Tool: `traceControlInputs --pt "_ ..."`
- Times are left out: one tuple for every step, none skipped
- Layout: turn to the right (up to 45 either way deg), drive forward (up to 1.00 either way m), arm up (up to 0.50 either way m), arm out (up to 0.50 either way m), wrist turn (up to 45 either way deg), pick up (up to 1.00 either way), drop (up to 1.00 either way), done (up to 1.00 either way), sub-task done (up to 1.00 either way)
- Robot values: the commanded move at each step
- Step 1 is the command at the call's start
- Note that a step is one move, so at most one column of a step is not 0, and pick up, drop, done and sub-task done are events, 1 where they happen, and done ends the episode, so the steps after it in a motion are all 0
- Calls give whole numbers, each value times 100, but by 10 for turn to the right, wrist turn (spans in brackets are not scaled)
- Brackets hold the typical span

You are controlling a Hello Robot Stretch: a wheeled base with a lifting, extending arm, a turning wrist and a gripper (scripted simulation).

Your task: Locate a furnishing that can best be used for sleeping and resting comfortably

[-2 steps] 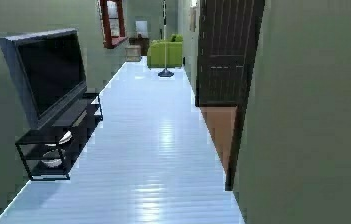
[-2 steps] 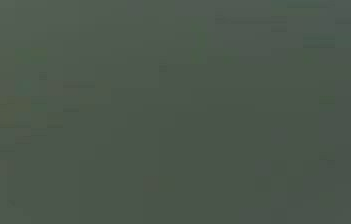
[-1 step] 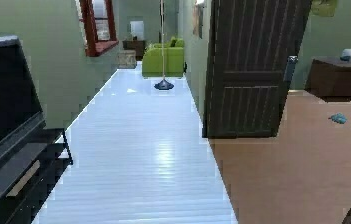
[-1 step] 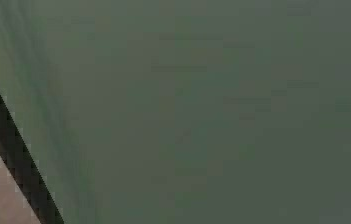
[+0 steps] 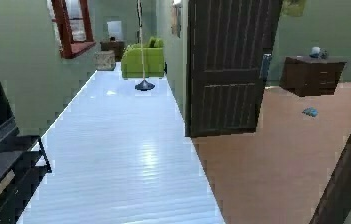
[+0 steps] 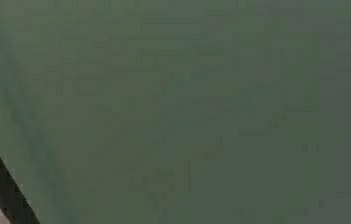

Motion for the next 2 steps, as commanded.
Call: traceControlInputs --pt "0 55 0 0 0 0 0 0 0" --pt "-420 0 0 0 0 0 0 0 0"
